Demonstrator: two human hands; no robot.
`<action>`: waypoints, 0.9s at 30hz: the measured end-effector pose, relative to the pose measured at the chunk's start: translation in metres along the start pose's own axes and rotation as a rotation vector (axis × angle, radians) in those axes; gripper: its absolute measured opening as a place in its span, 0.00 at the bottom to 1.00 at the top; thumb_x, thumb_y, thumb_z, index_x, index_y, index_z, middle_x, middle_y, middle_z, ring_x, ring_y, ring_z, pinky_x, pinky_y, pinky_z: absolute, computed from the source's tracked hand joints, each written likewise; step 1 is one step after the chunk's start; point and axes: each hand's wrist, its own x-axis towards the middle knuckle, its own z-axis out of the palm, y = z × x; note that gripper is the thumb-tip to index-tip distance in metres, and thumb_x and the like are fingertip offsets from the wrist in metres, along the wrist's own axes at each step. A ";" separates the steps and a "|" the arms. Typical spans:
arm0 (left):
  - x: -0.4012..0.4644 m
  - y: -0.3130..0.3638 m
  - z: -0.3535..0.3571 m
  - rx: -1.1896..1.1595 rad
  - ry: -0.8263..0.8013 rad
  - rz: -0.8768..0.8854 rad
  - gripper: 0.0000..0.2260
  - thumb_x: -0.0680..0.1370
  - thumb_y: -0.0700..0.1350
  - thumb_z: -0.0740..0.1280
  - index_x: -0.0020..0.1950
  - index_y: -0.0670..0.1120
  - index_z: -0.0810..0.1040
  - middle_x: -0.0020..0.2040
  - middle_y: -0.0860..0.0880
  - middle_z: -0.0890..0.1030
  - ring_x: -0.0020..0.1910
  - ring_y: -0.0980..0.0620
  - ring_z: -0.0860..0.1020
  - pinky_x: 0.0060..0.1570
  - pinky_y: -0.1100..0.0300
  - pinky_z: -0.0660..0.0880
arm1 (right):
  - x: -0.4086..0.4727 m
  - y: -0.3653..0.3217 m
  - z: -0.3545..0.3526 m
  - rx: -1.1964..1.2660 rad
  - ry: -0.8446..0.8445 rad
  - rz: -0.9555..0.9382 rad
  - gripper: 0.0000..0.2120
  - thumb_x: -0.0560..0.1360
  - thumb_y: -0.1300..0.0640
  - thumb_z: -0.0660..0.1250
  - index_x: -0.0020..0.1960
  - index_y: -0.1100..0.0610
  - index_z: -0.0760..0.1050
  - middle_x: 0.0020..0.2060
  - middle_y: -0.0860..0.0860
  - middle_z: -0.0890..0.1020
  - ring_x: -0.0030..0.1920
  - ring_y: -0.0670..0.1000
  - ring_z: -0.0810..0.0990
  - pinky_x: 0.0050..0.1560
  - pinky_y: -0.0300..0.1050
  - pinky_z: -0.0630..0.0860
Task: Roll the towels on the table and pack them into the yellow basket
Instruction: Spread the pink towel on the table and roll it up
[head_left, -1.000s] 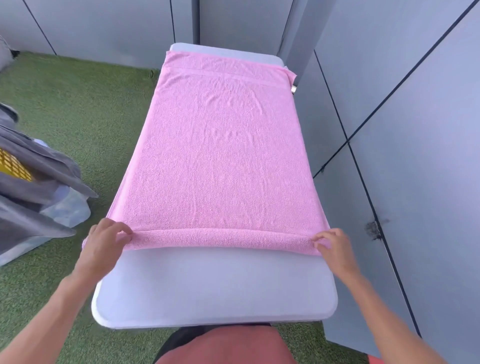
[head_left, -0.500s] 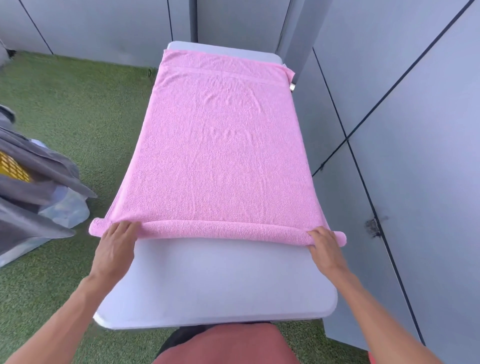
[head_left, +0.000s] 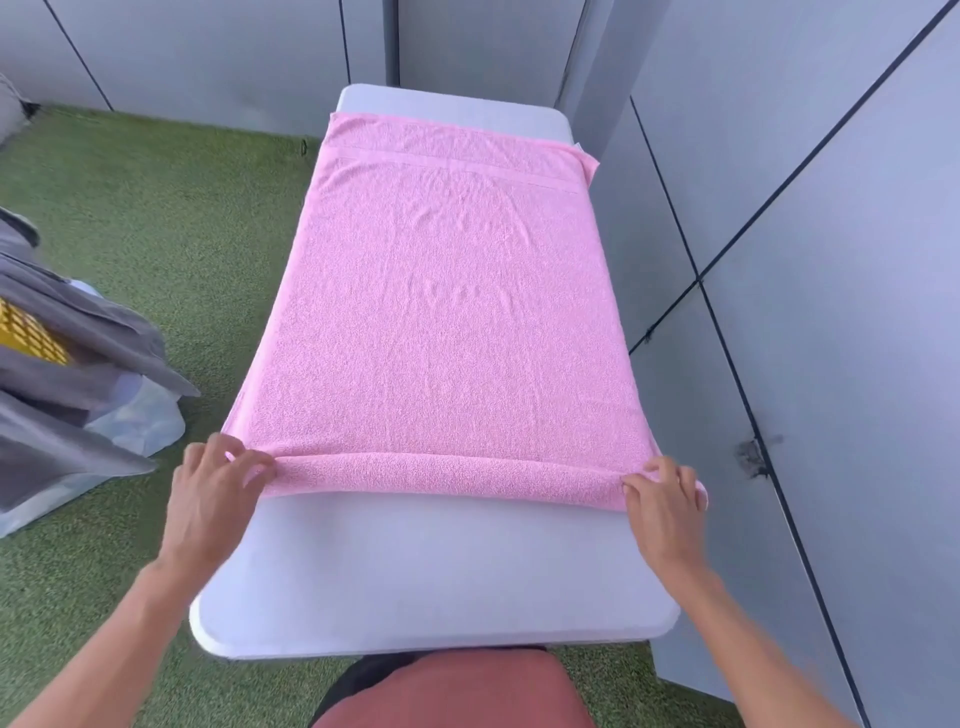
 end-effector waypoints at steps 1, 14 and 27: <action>-0.008 0.004 0.003 0.071 0.049 0.063 0.09 0.70 0.38 0.75 0.49 0.44 0.83 0.47 0.43 0.75 0.45 0.39 0.72 0.44 0.42 0.72 | -0.006 -0.004 0.002 -0.003 0.000 -0.036 0.03 0.71 0.61 0.71 0.45 0.56 0.81 0.50 0.54 0.76 0.51 0.57 0.70 0.52 0.55 0.71; 0.004 -0.007 0.015 0.035 -0.197 0.112 0.16 0.71 0.32 0.71 0.59 0.39 0.79 0.53 0.41 0.80 0.54 0.36 0.76 0.52 0.41 0.74 | 0.014 0.017 0.001 0.035 -0.372 -0.171 0.13 0.74 0.65 0.65 0.59 0.61 0.76 0.53 0.55 0.77 0.58 0.58 0.74 0.58 0.48 0.68; -0.013 0.012 0.011 0.073 0.038 0.066 0.12 0.69 0.35 0.75 0.52 0.42 0.81 0.50 0.41 0.76 0.46 0.37 0.73 0.45 0.42 0.73 | -0.009 0.000 0.004 0.020 0.030 -0.021 0.10 0.70 0.56 0.73 0.51 0.53 0.80 0.56 0.52 0.76 0.60 0.57 0.70 0.61 0.54 0.64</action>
